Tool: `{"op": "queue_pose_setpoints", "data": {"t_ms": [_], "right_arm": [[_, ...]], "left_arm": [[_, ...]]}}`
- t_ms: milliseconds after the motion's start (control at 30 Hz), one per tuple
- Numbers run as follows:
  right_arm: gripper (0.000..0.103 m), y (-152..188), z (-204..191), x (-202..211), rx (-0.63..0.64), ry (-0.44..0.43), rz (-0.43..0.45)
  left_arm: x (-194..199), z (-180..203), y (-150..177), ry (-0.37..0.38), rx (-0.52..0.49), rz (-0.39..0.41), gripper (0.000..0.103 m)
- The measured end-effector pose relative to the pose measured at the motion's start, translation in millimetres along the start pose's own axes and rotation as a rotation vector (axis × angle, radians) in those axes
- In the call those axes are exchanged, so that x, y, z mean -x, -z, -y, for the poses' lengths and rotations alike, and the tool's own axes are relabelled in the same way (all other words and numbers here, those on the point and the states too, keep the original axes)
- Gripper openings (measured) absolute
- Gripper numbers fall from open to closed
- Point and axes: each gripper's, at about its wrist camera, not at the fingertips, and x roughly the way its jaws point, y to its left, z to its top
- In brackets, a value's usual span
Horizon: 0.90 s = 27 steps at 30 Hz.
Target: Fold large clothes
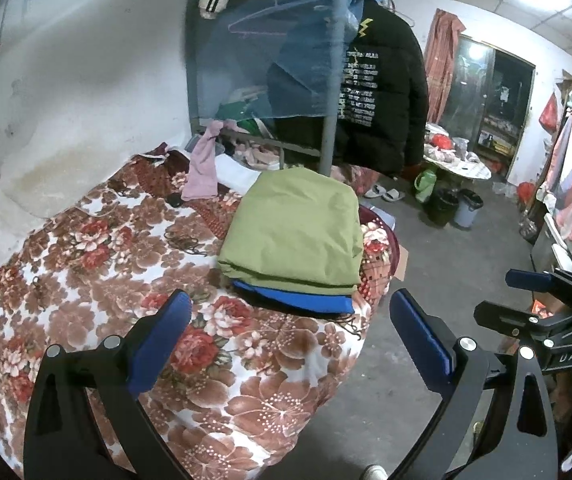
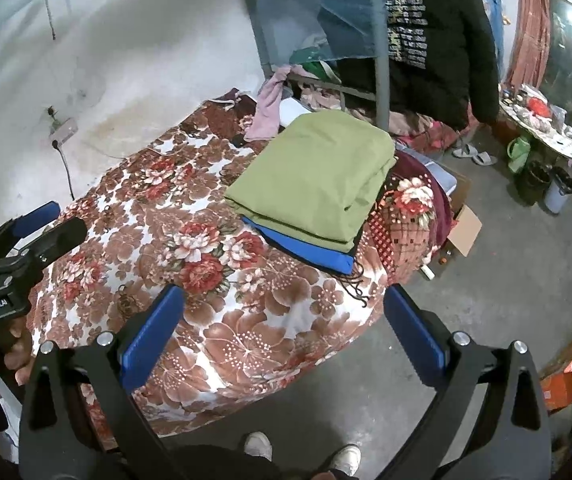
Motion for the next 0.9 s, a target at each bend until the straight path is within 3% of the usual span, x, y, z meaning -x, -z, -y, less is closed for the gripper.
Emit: {"op": "queue_pose_setpoints", "data": {"t_ms": [900], "right_arm": [[0.098, -25, 2, -7, 0.031, -0.043, 0.030]], "left_arm": [[-6, -2, -8, 0.062, -0.009, 0.006, 0.097]]}}
